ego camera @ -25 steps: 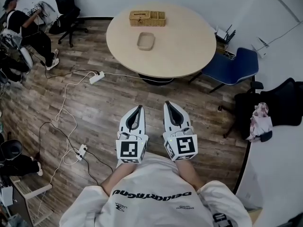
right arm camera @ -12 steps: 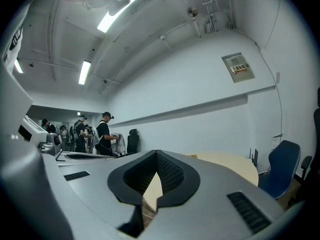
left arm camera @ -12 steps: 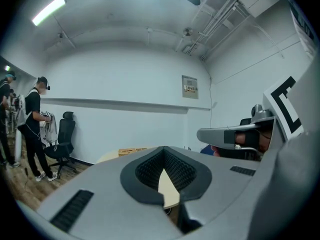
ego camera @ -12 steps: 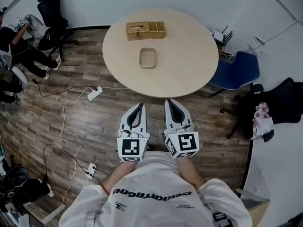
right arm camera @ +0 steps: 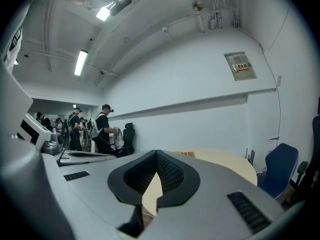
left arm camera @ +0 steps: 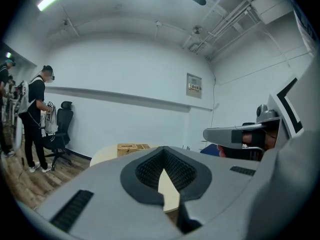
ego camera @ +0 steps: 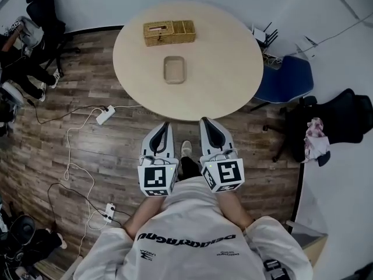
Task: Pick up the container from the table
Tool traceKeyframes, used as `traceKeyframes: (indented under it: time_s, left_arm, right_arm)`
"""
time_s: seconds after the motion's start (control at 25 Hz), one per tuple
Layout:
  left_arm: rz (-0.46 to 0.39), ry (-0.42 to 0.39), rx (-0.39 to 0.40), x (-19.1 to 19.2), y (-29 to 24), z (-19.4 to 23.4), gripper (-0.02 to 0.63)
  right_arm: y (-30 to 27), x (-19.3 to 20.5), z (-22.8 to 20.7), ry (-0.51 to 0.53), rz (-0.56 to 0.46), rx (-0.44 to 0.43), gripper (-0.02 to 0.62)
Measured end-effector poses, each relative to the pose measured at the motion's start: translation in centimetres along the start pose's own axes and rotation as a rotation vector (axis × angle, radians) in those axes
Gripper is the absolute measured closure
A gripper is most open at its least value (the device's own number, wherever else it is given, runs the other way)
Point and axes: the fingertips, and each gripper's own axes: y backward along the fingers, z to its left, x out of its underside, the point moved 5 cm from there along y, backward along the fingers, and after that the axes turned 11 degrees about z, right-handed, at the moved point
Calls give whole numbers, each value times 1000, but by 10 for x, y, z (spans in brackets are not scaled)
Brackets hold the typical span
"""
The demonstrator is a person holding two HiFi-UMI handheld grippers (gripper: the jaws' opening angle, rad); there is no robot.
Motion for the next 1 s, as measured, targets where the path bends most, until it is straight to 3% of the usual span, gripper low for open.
traceKeyframes:
  time_s: [0.68, 1.0]
  left_arm:
    - [139, 4, -46, -11, -163, 50, 591]
    - [227, 56, -98, 4, -229, 80, 591]
  right_arm:
    - [-155, 6, -82, -78, 136, -63, 563]
    - [-225, 22, -114, -113, 237, -92, 561]
